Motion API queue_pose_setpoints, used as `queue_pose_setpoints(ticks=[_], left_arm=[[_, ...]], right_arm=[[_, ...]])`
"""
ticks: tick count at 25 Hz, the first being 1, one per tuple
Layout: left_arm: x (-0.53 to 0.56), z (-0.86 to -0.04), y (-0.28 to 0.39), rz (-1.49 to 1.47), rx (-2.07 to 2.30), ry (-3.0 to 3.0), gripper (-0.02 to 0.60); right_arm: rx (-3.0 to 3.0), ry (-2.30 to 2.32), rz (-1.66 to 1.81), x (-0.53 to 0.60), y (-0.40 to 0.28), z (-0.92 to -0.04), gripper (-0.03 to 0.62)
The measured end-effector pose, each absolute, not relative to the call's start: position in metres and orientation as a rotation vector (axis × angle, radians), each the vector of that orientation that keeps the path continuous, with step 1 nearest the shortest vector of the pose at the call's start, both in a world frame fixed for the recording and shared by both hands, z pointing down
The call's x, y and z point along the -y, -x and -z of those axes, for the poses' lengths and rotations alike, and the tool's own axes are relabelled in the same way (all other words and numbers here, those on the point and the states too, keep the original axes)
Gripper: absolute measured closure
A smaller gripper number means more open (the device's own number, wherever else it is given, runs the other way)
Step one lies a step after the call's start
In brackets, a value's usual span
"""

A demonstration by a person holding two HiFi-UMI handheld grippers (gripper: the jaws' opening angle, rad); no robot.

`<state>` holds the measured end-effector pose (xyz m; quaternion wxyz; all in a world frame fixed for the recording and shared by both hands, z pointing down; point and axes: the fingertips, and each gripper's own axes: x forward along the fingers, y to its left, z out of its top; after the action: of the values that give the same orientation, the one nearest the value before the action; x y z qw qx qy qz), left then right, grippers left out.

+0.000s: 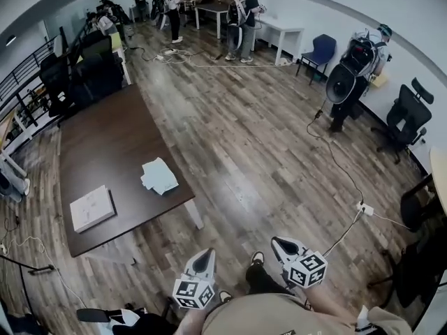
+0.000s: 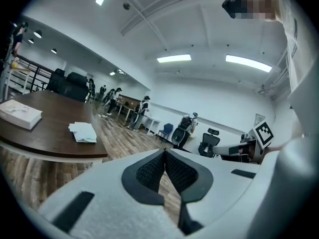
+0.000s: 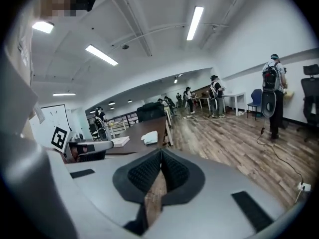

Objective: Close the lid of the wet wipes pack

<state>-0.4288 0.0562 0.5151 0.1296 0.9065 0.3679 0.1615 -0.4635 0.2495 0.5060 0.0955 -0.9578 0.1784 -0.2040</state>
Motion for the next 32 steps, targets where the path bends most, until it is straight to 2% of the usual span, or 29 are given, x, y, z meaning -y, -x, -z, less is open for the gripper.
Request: queue_pose_setpoints(ticks=[5,12,17,25,32], left_arm=[[-0.097,-0.508,0.373,-0.491,-1.119,-2.666,0.572],[-0.191,-0.496,0.291,-0.516,-1.157,-2.670,0.572],[-0.238,-0.494,0.237,-0.510,-1.109,-2.661,0.572],[-0.243,-0.526,0.173,-0.599,-1.084,-2.642,0.572],[-0.219,-0.530,0.074,-0.576,-1.029,-2.614,0.572]], right_arm=[[-0.550,2.800,0.642,-0.276,0.414,-0.530,0.580],[-0.694,2.979,0.658,-0.342,0.322,-0.533,0.580],[-0.784,2.901,0.676,-0.370,0.276,-0.543,0.580],[-0.801,2.841,0.763,-0.374,0.218,-0.568,0.580],[-0.756,2.865,0.766,-0.360,0.131,-0.543,0.580]])
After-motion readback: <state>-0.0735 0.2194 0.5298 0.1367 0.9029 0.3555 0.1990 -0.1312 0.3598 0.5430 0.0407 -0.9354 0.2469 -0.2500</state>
